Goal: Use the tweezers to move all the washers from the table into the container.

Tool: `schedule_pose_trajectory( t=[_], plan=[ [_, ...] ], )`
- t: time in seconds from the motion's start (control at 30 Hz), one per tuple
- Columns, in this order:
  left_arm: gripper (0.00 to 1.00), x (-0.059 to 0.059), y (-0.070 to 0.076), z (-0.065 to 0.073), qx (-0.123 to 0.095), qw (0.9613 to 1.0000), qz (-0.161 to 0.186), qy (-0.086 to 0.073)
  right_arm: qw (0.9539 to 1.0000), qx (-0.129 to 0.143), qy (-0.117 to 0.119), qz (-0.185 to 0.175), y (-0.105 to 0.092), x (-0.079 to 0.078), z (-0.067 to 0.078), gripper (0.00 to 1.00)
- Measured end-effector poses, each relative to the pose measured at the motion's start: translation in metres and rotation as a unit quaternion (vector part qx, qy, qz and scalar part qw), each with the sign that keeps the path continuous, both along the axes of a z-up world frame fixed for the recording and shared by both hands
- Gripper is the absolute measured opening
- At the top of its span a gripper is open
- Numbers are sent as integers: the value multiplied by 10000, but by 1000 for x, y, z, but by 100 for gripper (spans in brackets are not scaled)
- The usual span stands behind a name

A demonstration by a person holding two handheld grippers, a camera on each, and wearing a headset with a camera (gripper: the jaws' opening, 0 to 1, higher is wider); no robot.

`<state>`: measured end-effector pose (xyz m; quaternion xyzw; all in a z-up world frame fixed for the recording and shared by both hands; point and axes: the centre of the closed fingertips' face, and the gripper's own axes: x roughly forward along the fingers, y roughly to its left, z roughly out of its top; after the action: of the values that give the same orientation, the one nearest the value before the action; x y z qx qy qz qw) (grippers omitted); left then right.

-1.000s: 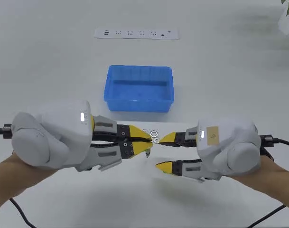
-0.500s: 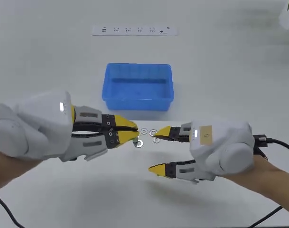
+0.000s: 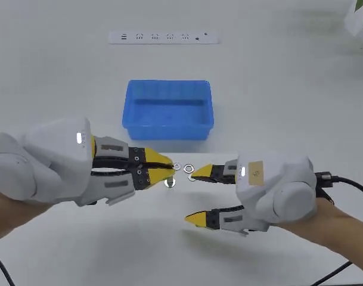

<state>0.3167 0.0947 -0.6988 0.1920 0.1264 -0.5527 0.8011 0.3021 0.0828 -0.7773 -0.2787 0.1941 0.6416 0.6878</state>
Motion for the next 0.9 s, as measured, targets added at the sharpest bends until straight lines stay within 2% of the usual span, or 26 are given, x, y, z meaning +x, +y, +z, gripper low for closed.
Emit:
schedule_pose_trajectory(
  t=[0.07,0.1,0.27,0.43,0.57,0.73,0.83,0.9],
  plan=[
    [5,0,1,-3,49,10000,-9,3,10000,-4,14,-24,-1,0,0,41],
    [5,1,0,-2,-13,10000,10,26,10000,7,28,-31,-1,0,0,41],
    [5,2,-1,-2,-40,10000,15,29,10000,34,65,-8,2,-1,0,41],
    [5,-4,0,-3,-88,9994,-191,287,9999,81,77,83,10,-1,3,41],
    [5,1,4,-3,-71,9991,-167,383,9998,109,82,174,22,6,5,41],
    [5,1,6,-4,0,9991,-151,400,9994,164,165,271,40,14,5,37],
    [5,1,6,-5,14,9990,-158,416,9993,130,137,329,45,16,3,34],
    [5,0,5,-5,21,9990,-185,414,9990,195,147,373,48,15,5,29]
  ],
)
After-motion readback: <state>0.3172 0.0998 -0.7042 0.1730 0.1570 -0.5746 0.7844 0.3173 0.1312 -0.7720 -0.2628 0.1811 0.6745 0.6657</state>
